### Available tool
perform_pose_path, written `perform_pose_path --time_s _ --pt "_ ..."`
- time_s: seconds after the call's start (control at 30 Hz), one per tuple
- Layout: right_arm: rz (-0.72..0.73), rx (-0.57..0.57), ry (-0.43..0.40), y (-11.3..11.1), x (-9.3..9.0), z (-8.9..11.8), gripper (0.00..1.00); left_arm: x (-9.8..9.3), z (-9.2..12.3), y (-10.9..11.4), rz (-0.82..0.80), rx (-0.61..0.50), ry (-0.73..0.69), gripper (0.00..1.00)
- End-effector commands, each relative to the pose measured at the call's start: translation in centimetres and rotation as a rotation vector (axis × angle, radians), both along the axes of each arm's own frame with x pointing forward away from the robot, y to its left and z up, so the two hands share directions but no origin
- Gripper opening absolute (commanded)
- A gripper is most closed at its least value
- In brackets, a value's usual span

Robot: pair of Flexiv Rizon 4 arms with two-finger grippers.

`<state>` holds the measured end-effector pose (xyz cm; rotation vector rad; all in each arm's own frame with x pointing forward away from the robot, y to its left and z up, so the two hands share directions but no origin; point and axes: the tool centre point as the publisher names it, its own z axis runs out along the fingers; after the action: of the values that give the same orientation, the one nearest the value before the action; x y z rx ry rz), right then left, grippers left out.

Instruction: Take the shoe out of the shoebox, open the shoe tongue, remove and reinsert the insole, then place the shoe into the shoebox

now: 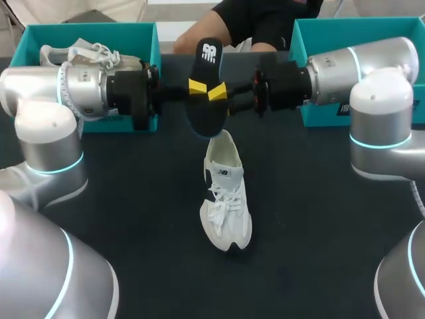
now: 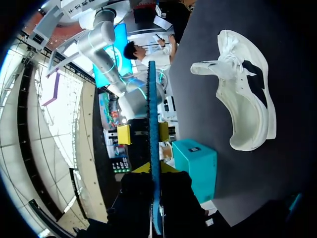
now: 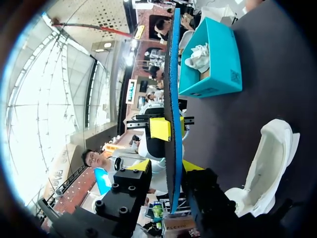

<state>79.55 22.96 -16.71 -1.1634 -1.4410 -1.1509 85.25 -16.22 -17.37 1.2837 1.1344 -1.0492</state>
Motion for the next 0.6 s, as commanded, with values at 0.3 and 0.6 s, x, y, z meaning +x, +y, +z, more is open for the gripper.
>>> perform_pose_path --time_s 0.3,0.6 --pt "0.009 0.022 -0.010 0.5 0.8 -0.7 0.28 0.1 0.1 -1.5 0.019 -0.066 0.019 0.00" --pt "-0.011 0.033 -0.025 0.4 0.9 -0.9 0.20 -0.4 -0.1 -1.9 0.017 -0.073 0.026 0.00"
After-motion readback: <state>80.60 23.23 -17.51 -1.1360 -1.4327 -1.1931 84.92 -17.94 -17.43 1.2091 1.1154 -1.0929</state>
